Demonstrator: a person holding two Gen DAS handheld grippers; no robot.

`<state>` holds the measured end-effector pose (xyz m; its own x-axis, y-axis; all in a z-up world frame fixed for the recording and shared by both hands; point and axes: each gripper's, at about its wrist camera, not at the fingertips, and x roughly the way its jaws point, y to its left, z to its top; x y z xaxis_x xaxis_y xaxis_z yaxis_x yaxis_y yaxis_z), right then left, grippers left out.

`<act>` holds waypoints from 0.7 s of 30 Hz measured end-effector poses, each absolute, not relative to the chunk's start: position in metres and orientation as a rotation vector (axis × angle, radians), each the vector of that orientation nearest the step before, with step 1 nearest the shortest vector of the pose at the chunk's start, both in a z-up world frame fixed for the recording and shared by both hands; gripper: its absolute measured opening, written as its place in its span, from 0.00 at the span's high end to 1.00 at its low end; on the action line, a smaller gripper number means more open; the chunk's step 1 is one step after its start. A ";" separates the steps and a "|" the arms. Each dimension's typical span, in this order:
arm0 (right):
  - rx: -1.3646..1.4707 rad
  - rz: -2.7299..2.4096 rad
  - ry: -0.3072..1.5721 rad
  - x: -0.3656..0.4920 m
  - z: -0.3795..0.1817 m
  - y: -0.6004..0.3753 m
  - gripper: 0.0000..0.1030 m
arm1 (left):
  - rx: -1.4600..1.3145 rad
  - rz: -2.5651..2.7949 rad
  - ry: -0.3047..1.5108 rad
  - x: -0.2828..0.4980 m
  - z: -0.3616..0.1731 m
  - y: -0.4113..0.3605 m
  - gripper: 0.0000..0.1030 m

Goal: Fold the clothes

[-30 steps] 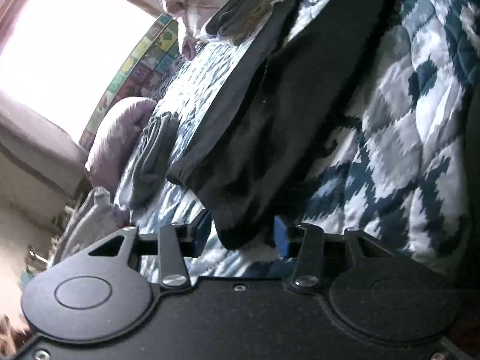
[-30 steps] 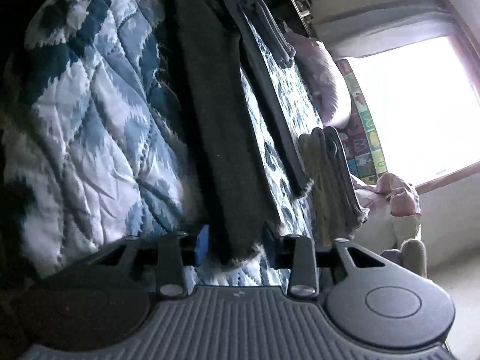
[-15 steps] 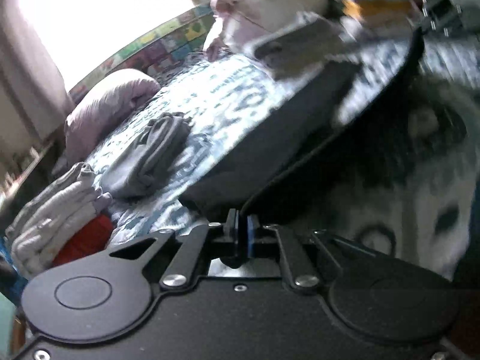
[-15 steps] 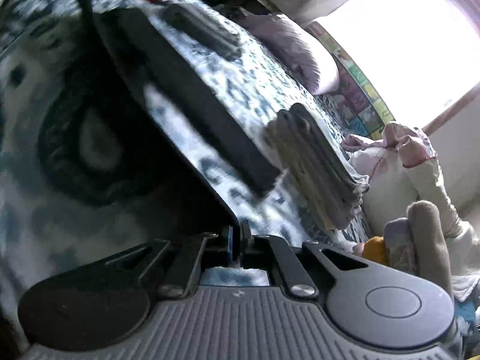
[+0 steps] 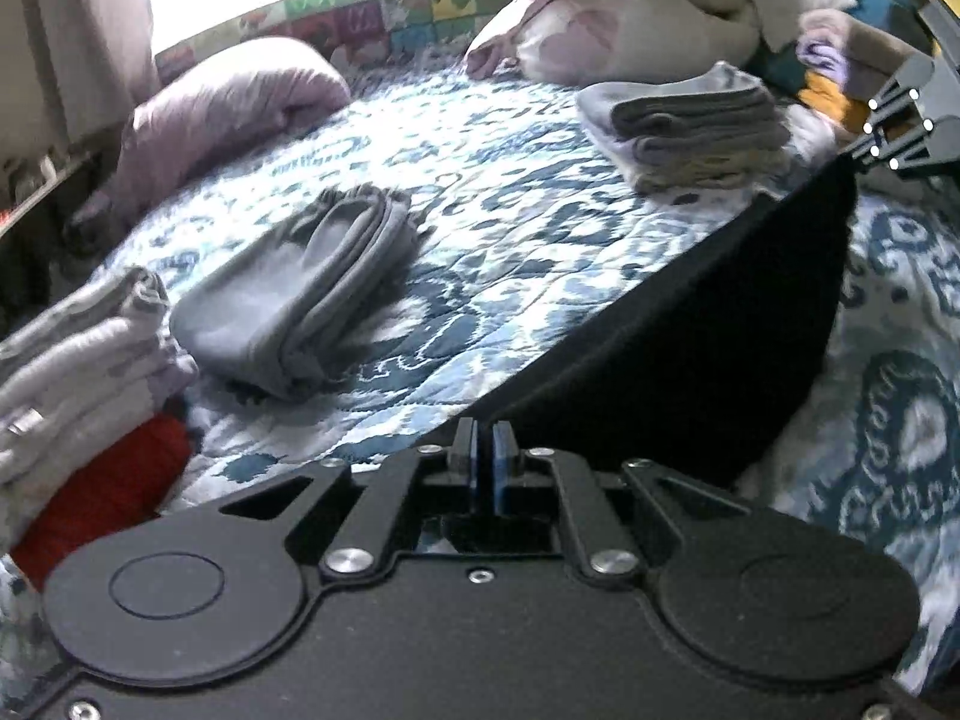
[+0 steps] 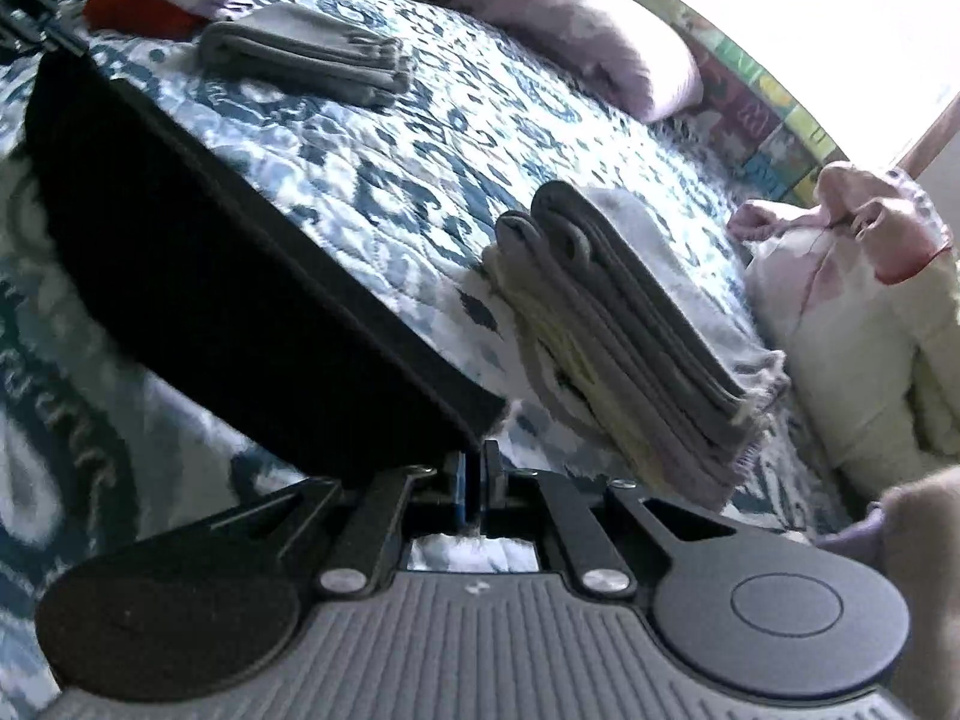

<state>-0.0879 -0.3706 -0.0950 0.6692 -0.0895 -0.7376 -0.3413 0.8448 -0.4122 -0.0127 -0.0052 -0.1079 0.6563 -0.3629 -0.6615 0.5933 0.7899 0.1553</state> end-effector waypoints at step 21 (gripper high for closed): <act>-0.258 0.134 1.009 0.009 -0.150 -0.409 0.96 | 0.154 -0.512 0.779 0.061 -0.135 0.005 0.98</act>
<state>0.0091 -0.4093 -0.1495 0.5281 -0.0080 -0.8492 -0.2293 0.9615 -0.1517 0.0614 0.0048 -0.1346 0.5967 -0.3834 -0.7050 0.4950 0.8673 -0.0527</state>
